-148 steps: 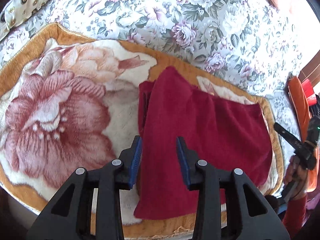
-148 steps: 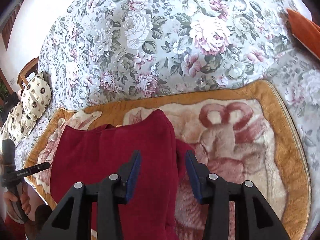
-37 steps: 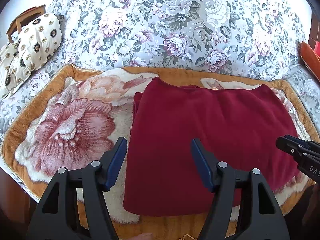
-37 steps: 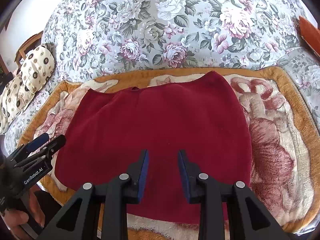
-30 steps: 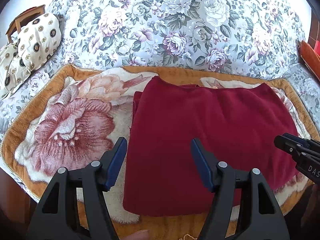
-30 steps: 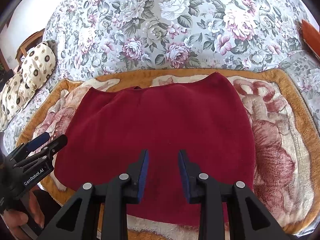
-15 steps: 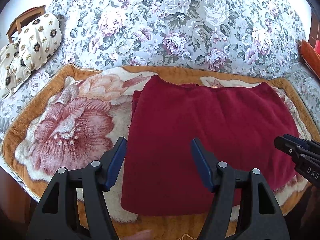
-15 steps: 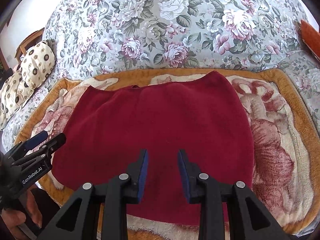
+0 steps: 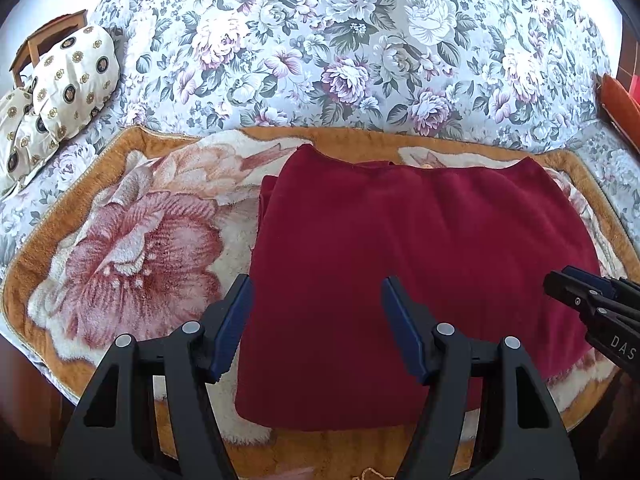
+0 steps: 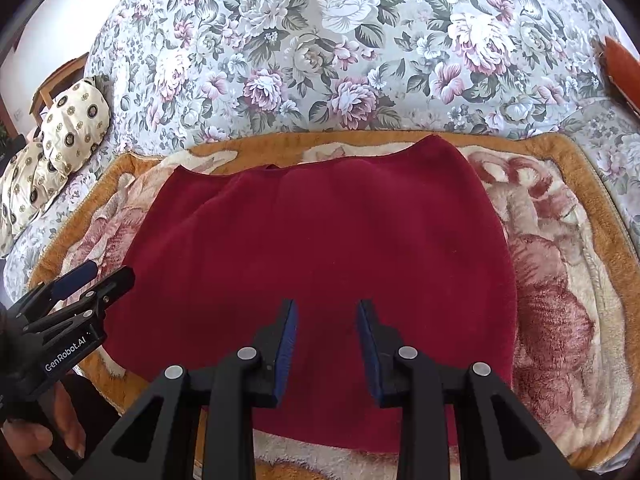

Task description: Fold small clothes

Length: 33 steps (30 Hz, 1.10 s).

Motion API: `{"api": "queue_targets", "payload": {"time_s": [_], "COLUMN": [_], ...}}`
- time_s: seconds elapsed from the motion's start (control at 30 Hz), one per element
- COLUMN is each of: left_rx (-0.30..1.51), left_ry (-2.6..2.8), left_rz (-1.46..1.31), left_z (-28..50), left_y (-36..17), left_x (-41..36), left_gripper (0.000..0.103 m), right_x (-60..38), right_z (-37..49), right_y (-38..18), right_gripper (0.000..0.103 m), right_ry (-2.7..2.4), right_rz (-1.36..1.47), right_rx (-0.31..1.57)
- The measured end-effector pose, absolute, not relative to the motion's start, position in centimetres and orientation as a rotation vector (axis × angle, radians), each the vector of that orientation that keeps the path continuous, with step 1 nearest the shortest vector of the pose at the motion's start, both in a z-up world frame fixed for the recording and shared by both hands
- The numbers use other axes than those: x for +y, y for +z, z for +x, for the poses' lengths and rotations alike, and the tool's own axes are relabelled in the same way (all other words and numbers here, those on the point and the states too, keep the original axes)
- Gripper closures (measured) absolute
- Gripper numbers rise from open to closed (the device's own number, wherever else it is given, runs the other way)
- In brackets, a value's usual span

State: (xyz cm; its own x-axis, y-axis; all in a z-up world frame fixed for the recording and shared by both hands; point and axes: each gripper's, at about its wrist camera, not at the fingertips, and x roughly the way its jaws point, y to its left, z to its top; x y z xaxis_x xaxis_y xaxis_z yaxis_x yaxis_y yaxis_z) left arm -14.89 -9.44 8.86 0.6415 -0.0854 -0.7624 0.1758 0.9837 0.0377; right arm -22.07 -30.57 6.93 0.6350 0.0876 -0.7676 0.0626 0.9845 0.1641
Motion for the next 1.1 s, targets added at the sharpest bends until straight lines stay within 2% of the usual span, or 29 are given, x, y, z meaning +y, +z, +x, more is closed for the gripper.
{"api": "queue_targets", "payload": {"time_s": [0.77, 1.0, 1.1], "left_rx": [0.874, 0.893, 0.943], "left_ry": [-0.169, -0.158, -0.165], "left_rz": [0.121, 0.064, -0.014], "left_z": [-14.3, -14.0, -14.2], "left_y": [8.4, 8.7, 8.2], "left_x": [-9.4, -6.7, -4.5], "left_gripper": [0.037, 0.037, 0.037], "right_x": [-31.2, -29.2, -27.5], "right_z": [-21.8, -20.3, -17.6], "right_y": [6.4, 7.5, 8.2], "right_gripper": [0.068, 0.064, 0.059], "right_ry": [0.006, 0.089, 0.197], "right_rz": [0.205, 0.181, 0.213], "right_rx": [0.892, 0.867, 0.871]}}
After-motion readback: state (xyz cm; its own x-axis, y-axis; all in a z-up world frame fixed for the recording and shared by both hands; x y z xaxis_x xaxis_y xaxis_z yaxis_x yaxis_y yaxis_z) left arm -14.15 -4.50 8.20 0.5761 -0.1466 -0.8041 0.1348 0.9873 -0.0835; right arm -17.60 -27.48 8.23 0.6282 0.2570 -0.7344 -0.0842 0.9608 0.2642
